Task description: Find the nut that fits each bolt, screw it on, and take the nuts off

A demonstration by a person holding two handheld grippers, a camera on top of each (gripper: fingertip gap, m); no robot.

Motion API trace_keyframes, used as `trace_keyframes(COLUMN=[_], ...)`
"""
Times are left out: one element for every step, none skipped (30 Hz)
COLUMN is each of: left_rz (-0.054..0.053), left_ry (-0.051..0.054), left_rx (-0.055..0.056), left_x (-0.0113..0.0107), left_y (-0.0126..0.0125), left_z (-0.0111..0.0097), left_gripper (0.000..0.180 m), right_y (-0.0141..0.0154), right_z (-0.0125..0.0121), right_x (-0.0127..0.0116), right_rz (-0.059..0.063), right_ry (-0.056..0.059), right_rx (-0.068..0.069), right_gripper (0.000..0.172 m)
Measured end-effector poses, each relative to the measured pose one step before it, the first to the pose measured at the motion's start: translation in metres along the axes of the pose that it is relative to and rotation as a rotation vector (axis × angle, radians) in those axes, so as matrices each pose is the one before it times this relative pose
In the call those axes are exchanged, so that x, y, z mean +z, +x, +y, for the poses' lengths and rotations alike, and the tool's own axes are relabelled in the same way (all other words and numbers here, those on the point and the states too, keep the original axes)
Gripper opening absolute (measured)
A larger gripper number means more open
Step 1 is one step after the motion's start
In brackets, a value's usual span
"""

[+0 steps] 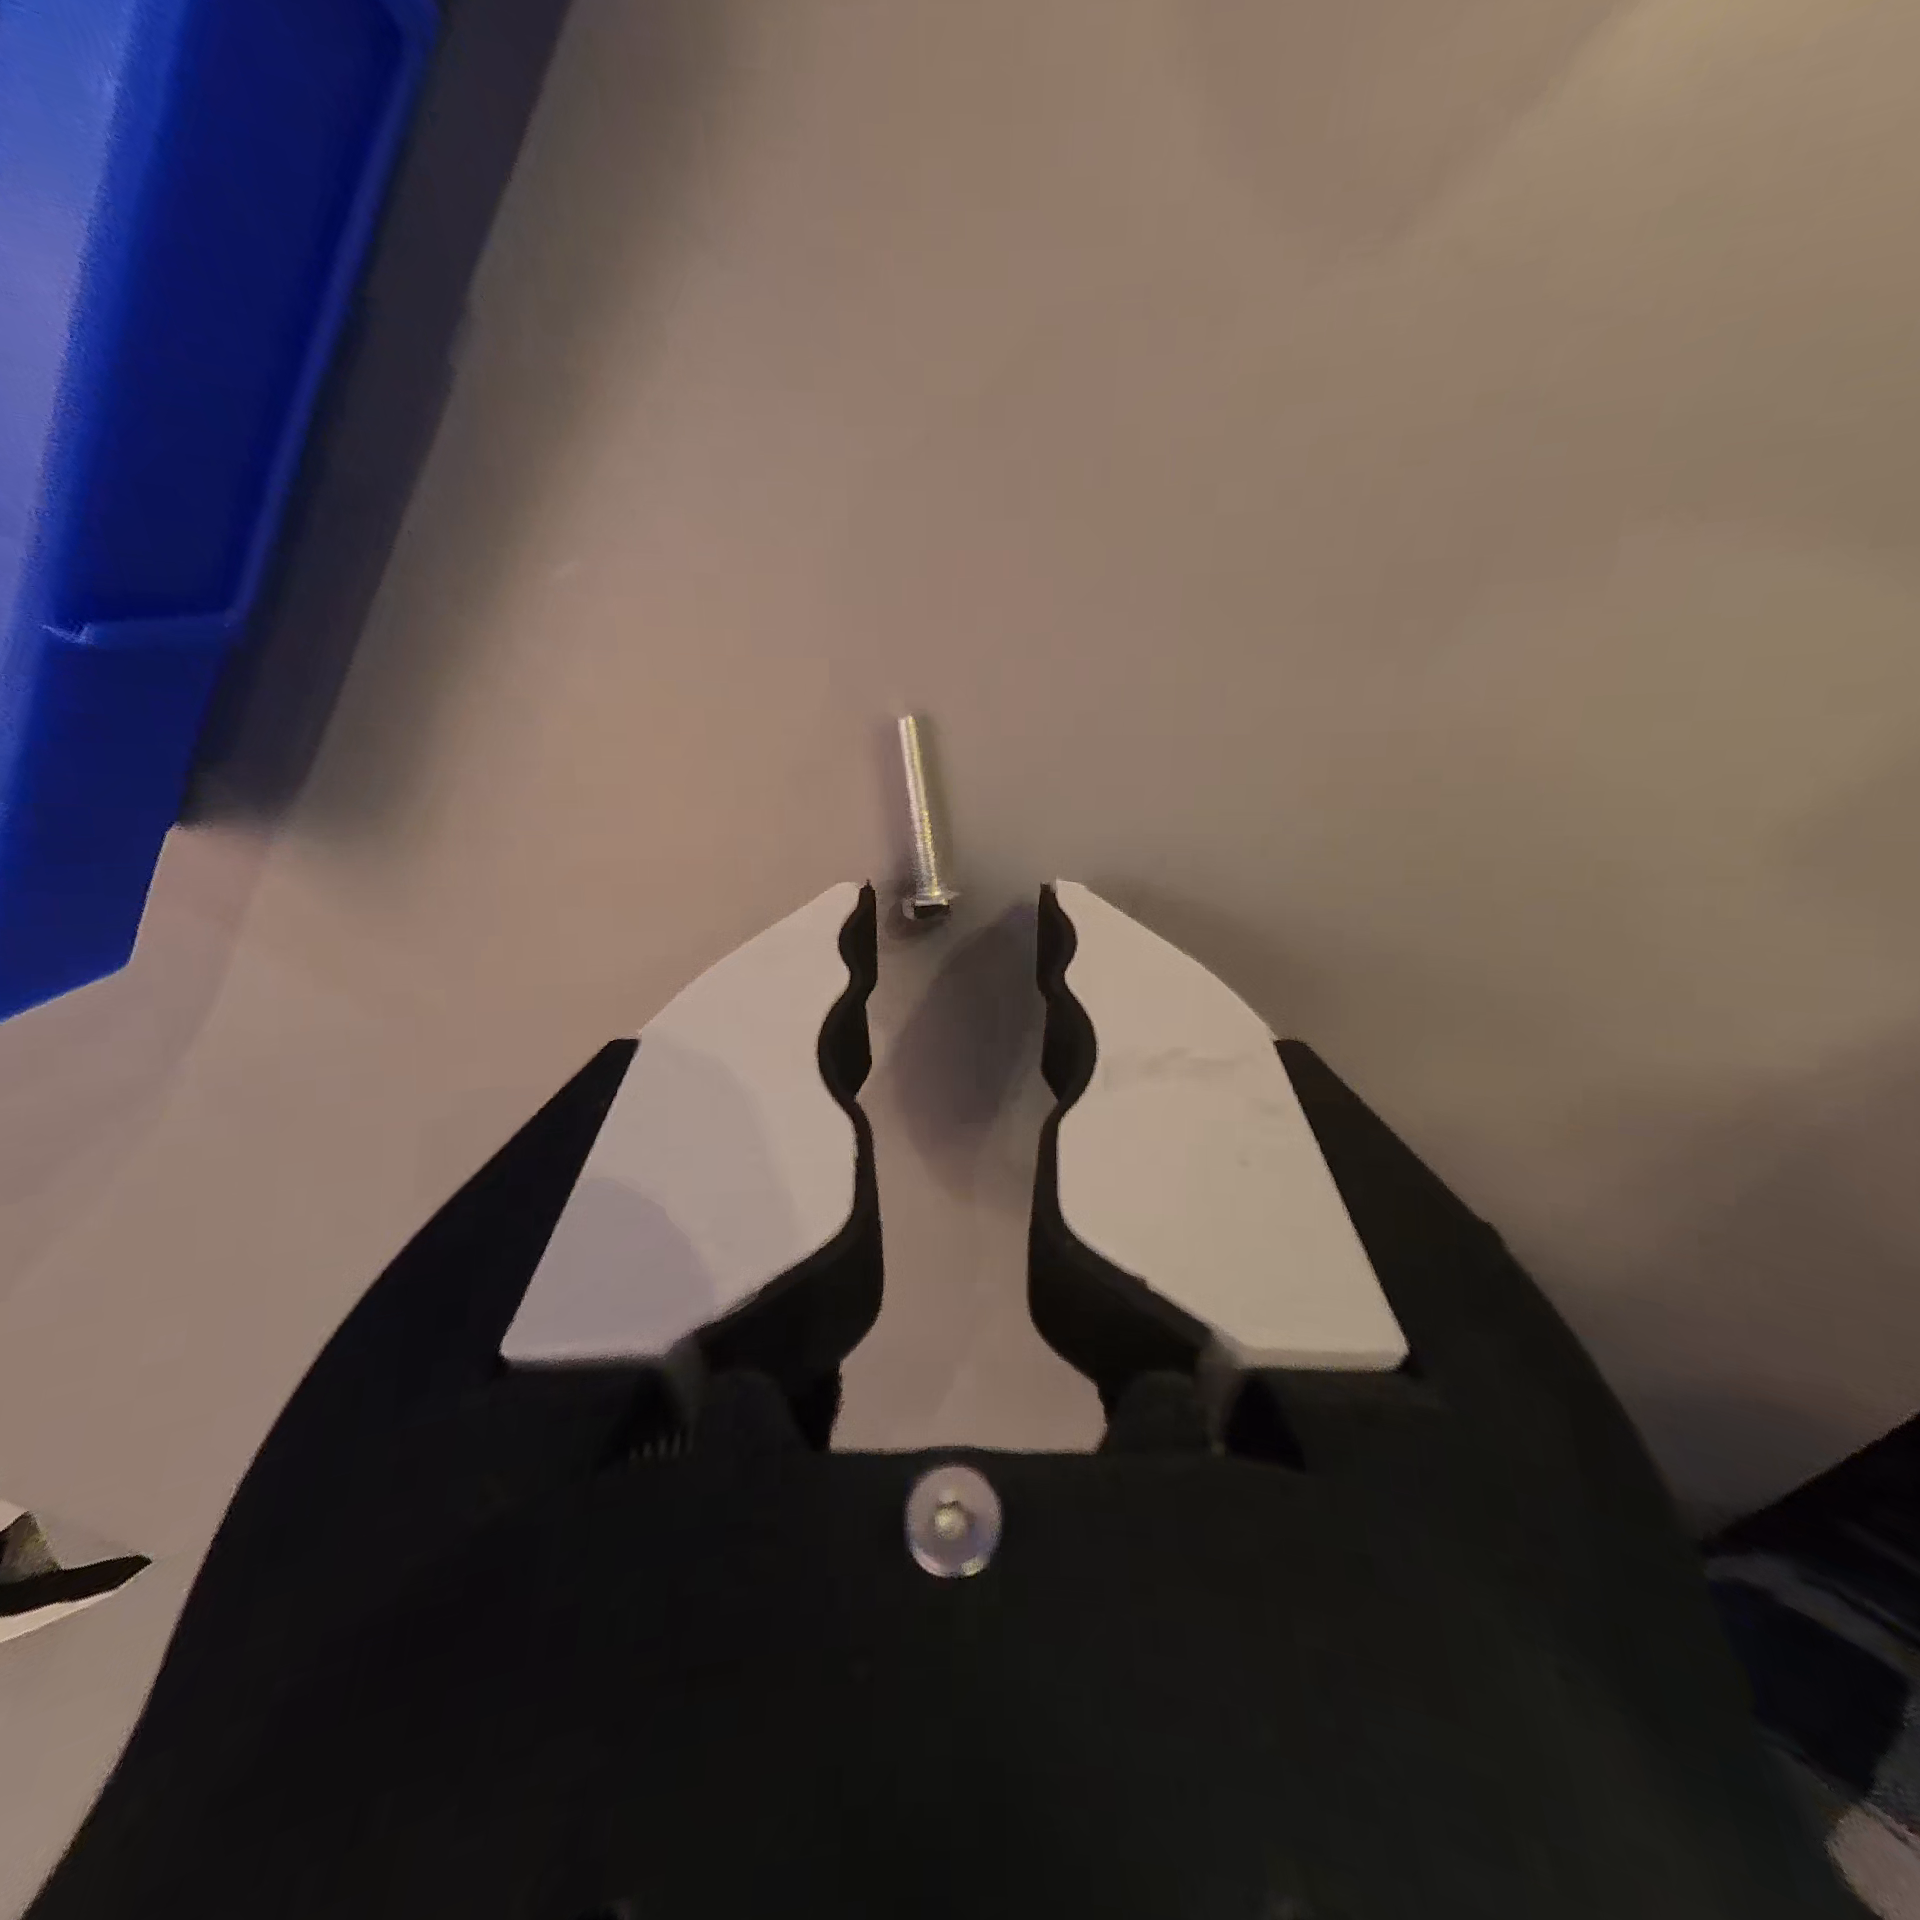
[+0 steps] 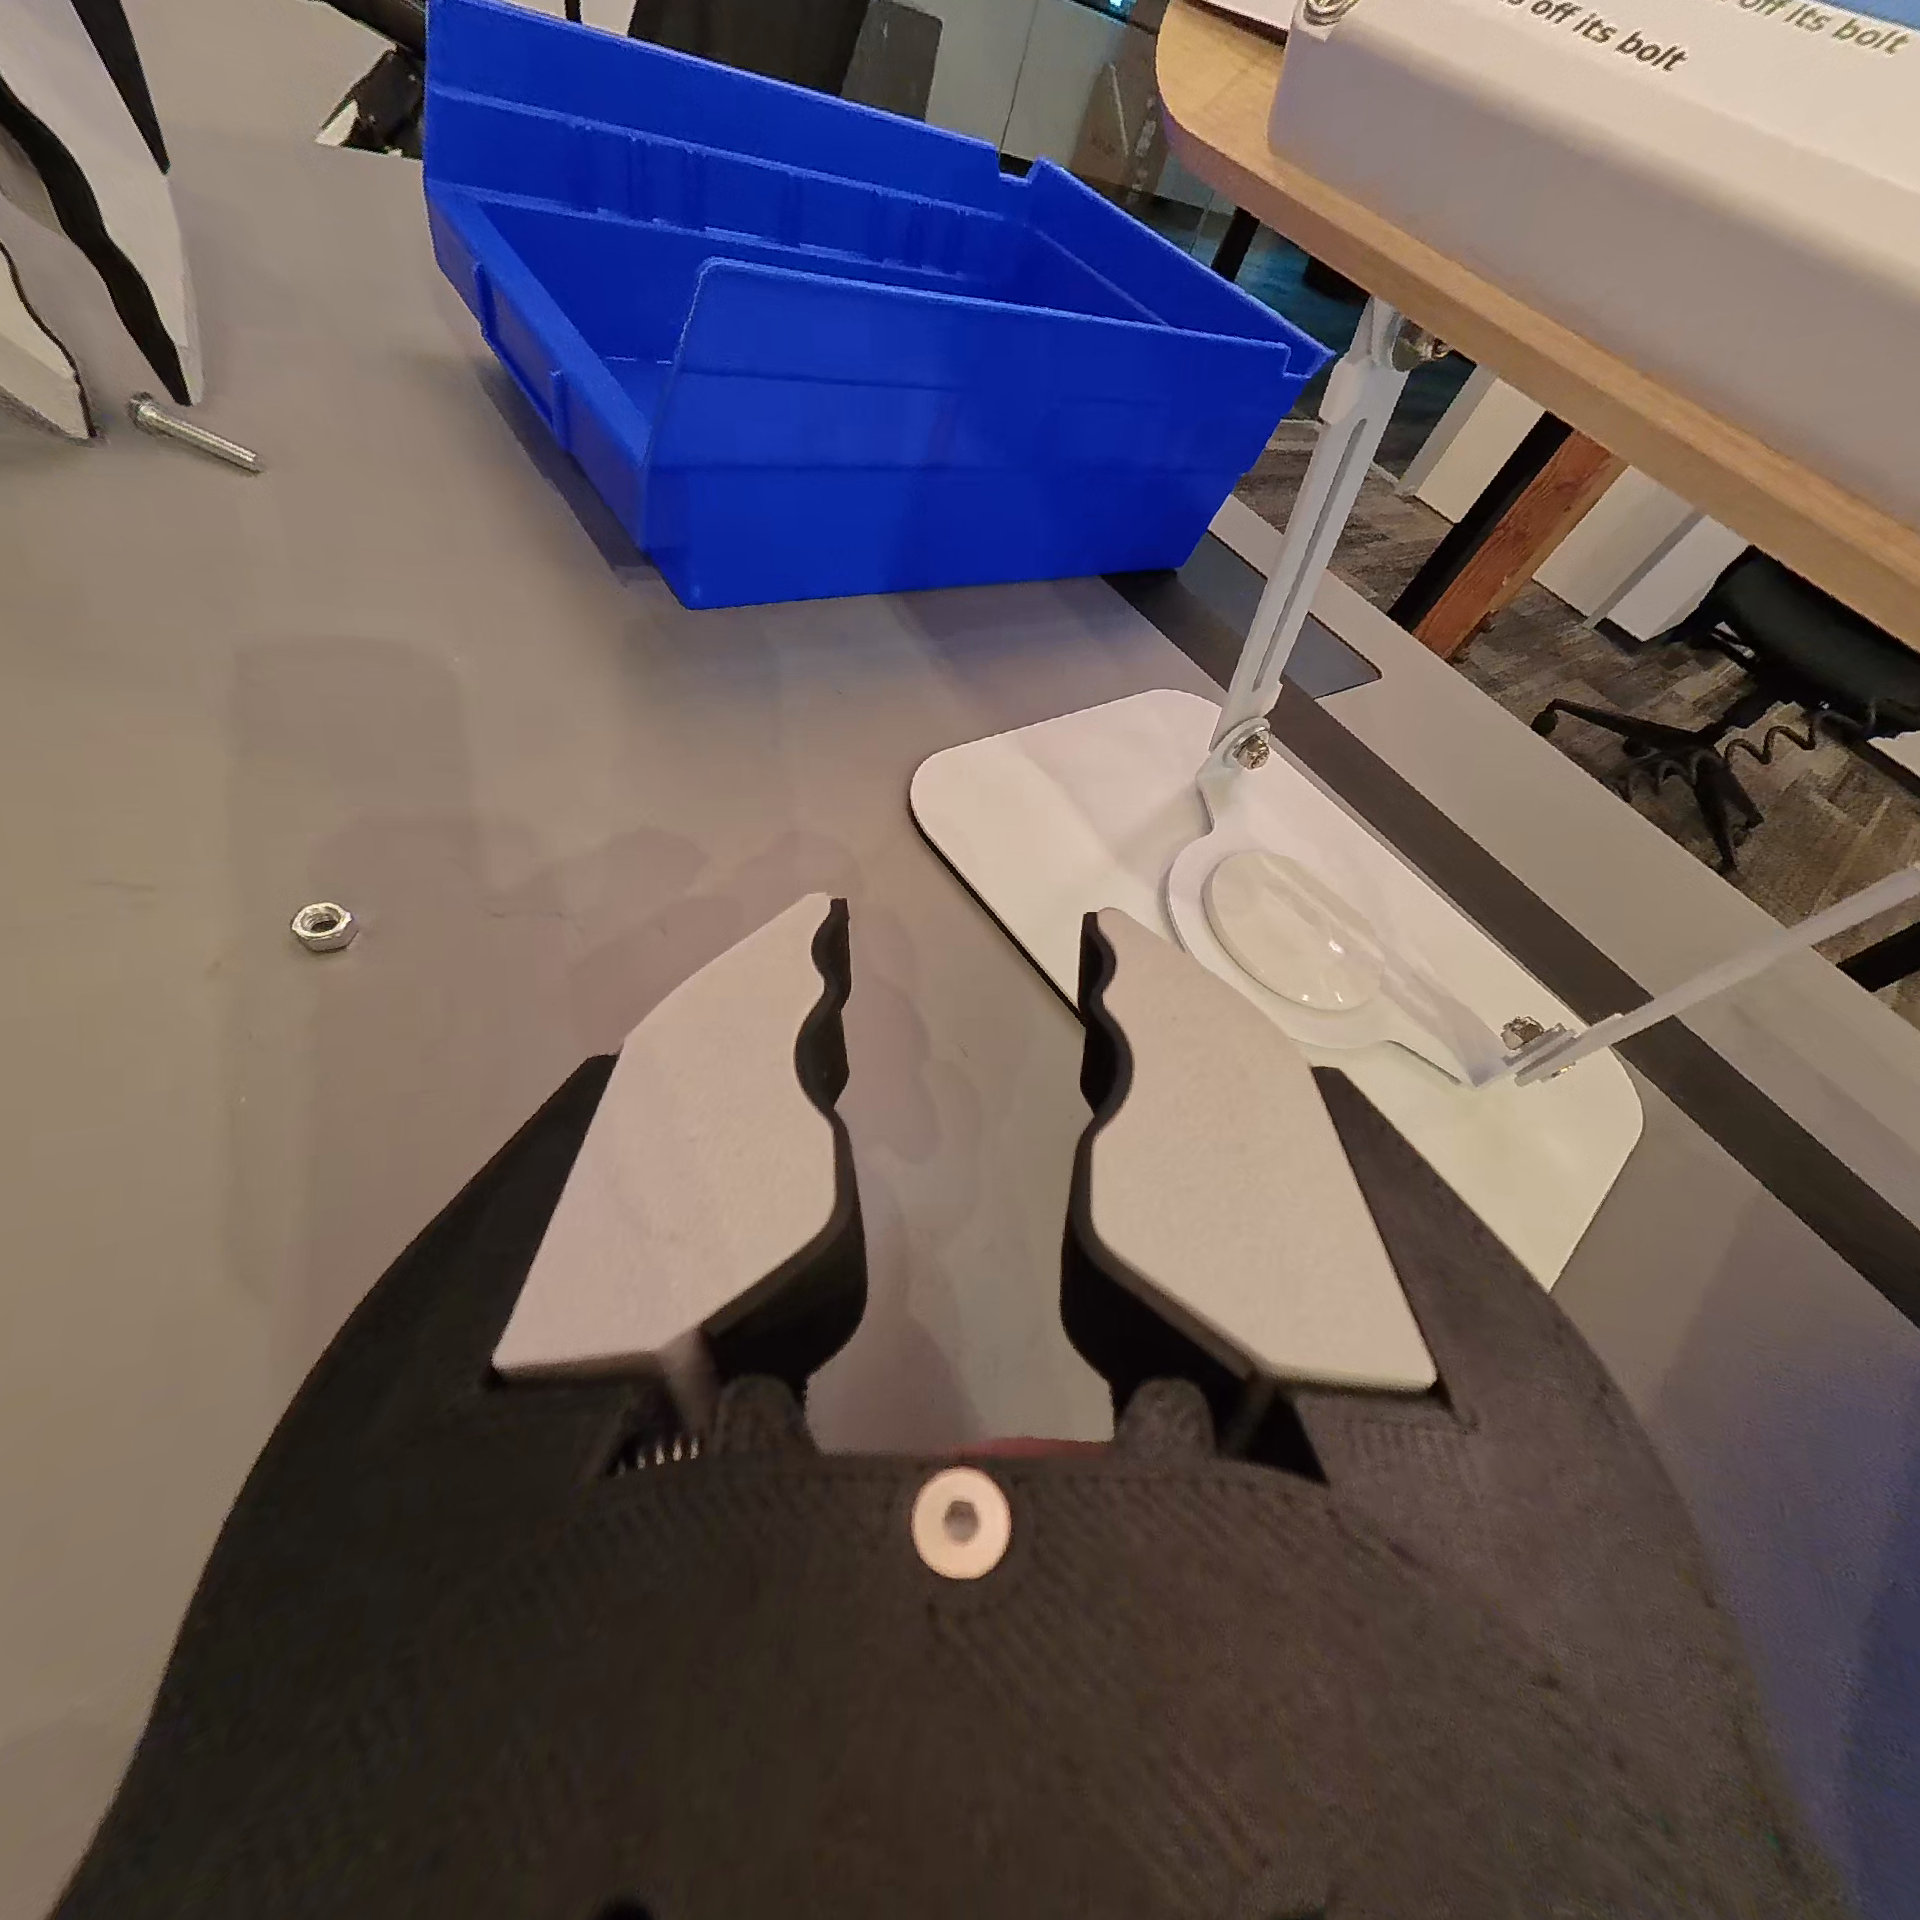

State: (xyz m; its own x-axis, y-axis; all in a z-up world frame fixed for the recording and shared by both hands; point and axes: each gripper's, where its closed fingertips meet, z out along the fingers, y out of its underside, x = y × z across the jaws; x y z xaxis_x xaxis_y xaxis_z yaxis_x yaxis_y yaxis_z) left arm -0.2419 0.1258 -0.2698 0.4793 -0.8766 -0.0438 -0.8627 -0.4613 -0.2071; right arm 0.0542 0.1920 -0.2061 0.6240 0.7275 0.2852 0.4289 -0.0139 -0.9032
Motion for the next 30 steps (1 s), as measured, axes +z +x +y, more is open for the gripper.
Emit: trace_keyframes(left_rz=[0.0044,0.0058,0.0051,0.0009,0.005,0.0143,0.0059,-0.0038,0.0028,0.0009,0.0007,-0.0002,-0.006,-0.0107,0.0005,0.0021,0.0045,0.0009,-0.0001,0.015,0.0146,-0.0074,0.0072,0.0191,0.0235,0.0112,0.0015,0.0138,0.0056,-0.0206], left_ry=[-0.0028,0.0009,-0.0011,-0.0054,-0.0057,0.0051,-0.0013,0.0035,0.0026,0.0019,0.0012,0.0023,0.002,0.0083,0.0203,0.0271,0.0343,0.0381,0.0501,0.0649,0.0678,0.0621,0.0598,0.0722,0.0735,0.0601,0.0582,0.0575,0.0587,0.0478], left_rx=[-0.002,-0.0025,-0.0043,-0.0031,-0.0027,-0.0052,-0.003,-0.0066,-0.0029,0.0023,0.002,0.0042,0.0094,0.0077,0.0021,0.0106,0.0109,0.0074,0.0127,0.0174,0.0218,0.0199,0.0192,0.0314,0.0235,0.0208,0.0163,0.0076,0.0117,0.0065], left_x=[0.00051,0.00046,0.00063,0.0009,0.00126,0.00024,0.0004,-0.00005,0.00009,-0.00002,0.00006,0.00001,-0.00001,-0.00032,-0.00113,-0.0021,-0.00322,-0.00364,-0.00326,-0.00213,-0.00033,0.00117,0.00224,0.00272,0.00332,0.00425,0.00502,0.00643,0.00726,0.00684], left_y=[-0.00019,0.00011,-0.00016,-0.00077,-0.00005,0.00123,0.00015,-0.00135,-0.00004,0.00003,-0.00001,-0.00002,-0.00043,-0.00083,0.00055,0.00136,0.00193,0.00129,0.00203,0.00527,0.00624,0.00313,0.00492,0.00774,0.00847,0.00638,0.00442,0.00552,0.00493,0.0009], left_z=[0.00011,-0.00038,-0.00013,0.00055,0.00067,-0.00055,0.00073,0.00001,0.00011,0.0,-0.00003,-0.00004,-0.00006,-0.00123,-0.00366,-0.0051,-0.00658,-0.00787,-0.01041,-0.01309,-0.01405,-0.0136,-0.01365,-0.01573,-0.01586,-0.01358,-0.01314,-0.0126,-0.01188,-0.00966], left_gripper=[0.028,0.026,0.024,0.021,0.018,0.014,0.011,0.011,0.011,0.011,0.011,0.011,0.01,0.01,0.01,0.01,0.01,0.01,0.01,0.01,0.01,0.01,0.01,0.01,0.01,0.01,0.01,0.01,0.01,0.01], right_y=[-0.00012,0.00004,0.0001,-0.00004,0.0,-0.00002,0.0,0.00002,0.00003,-0.00006,0.00003,-0.00003,-0.00015,-0.00031,-0.0006,-0.00105,-0.00121,-0.00153,-0.00215,-0.00281,-0.00391,-0.00515,-0.00583,-0.00628,-0.00808,-0.00957,-0.00951,-0.0086,-0.00671,-0.00392], right_z=[0.0001,0.00001,0.00004,0.0,0.00002,-0.00003,-0.00001,0.00002,0.00005,-0.00001,-0.00001,-0.00001,-0.00005,-0.00013,-0.00044,-0.00111,-0.00138,-0.0012,-0.00189,-0.00237,-0.00247,-0.00379,-0.00554,-0.00716,-0.00901,-0.00986,-0.00869,-0.0069,-0.00462,-0.0022], right_x=[0.00007,0.00006,0.00001,0.0,-0.00001,0.00006,0.00001,0.00005,0.00004,0.00005,0.00001,0.0,0.00003,-0.00006,-0.00011,-0.00022,-0.00024,-0.00014,-0.00021,-0.00031,-0.00008,-0.00009,-0.00047,-0.00061,0.00003,0.00102,0.00207,0.00263,0.00237,0.00176], right_rz=[-0.0003,-0.0001,0.0,-0.0002,-0.0001,0.0002,0.0001,-0.0003,-0.0003,-0.0001,0.0001,-0.0002,-0.0013,-0.0018,-0.0034,-0.0051,-0.006,-0.0077,-0.0103,-0.0132,-0.0172,-0.0253,-0.0296,-0.0343,-0.0478,-0.0584,-0.0586,-0.0556,-0.0439,-0.0272], right_ry=[-0.0004,-0.0001,0.0,0.0,-0.0002,-0.0001,0.0001,-0.0002,-0.0004,-0.0003,0.0001,0.0001,0.0004,0.001,0.0027,0.0068,0.0075,0.0064,0.0096,0.0117,0.0113,0.0171,0.0257,0.032,0.0408,0.0444,0.0398,0.0327,0.0268,0.0191], right_rx=[-0.0002,0.0002,0.0005,0.0002,-0.0002,-0.0002,0.0001,0.0002,0.0,-0.0002,-0.0002,0.0,-0.0002,-0.0009,-0.0015,-0.0007,0.0006,0.0017,0.0037,0.0051,0.0043,0.0045,0.0098,0.0238,0.0411,0.0525,0.0584,0.0609,0.057,0.0463], right_gripper=[0.043,0.043,0.043,0.043,0.043,0.043,0.043,0.043,0.043,0.043,0.043,0.043,0.043,0.043,0.043,0.043,0.043,0.043,0.044,0.044,0.044,0.044,0.044,0.042,0.04,0.039,0.039,0.039,0.038,0.037])
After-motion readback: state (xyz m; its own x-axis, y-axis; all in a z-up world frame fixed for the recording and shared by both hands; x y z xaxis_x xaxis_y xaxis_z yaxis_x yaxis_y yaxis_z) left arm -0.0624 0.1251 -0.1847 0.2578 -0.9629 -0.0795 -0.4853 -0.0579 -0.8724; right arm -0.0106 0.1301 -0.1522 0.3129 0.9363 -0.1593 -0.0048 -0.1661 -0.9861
